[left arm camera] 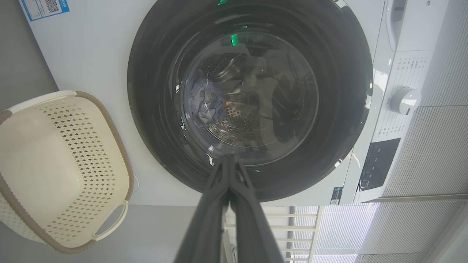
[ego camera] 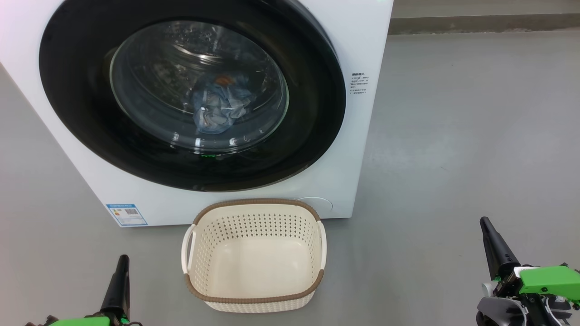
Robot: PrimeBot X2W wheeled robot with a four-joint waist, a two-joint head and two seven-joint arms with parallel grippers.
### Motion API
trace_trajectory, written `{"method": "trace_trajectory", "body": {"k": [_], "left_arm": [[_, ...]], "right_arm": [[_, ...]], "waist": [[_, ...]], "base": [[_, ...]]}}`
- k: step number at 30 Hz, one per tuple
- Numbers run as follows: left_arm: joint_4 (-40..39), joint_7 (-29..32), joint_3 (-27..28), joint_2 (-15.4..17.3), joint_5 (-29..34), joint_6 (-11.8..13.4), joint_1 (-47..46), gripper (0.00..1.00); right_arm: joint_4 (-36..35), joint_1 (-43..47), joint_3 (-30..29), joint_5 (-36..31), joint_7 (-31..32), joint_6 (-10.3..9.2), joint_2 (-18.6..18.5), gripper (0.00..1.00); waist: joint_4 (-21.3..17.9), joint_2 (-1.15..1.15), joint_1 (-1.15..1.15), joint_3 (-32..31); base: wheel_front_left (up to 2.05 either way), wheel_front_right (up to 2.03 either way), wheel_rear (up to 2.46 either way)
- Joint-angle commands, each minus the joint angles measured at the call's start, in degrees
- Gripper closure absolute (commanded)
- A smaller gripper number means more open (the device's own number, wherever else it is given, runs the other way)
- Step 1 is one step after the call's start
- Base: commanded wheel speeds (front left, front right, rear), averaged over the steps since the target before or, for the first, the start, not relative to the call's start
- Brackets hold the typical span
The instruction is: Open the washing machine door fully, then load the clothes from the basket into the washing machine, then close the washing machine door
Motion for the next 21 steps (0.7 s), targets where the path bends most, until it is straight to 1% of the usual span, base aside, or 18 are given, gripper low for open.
{"method": "trace_trajectory", "body": {"k": [1,21], "left_arm": [[-1.8,0.4,1.9,0.5,-0.4,-0.1,-2.6,1.0],[-1.8,0.4,1.9,0.5,-0.4,-0.1,-2.6,1.0]], "right_arm": [[-1.7,-2.4,1.0,0.1,0.2,0.09,-0.6,1.0],[-1.7,-2.4,1.0,0.1,0.2,0.09,-0.6,1.0]], "waist": [[0.0,0.0,0.0,0.0],[0.0,0.0,0.0,0.0]], "base": [[0.0,0.0,0.0],[0.0,0.0,0.0]]}}
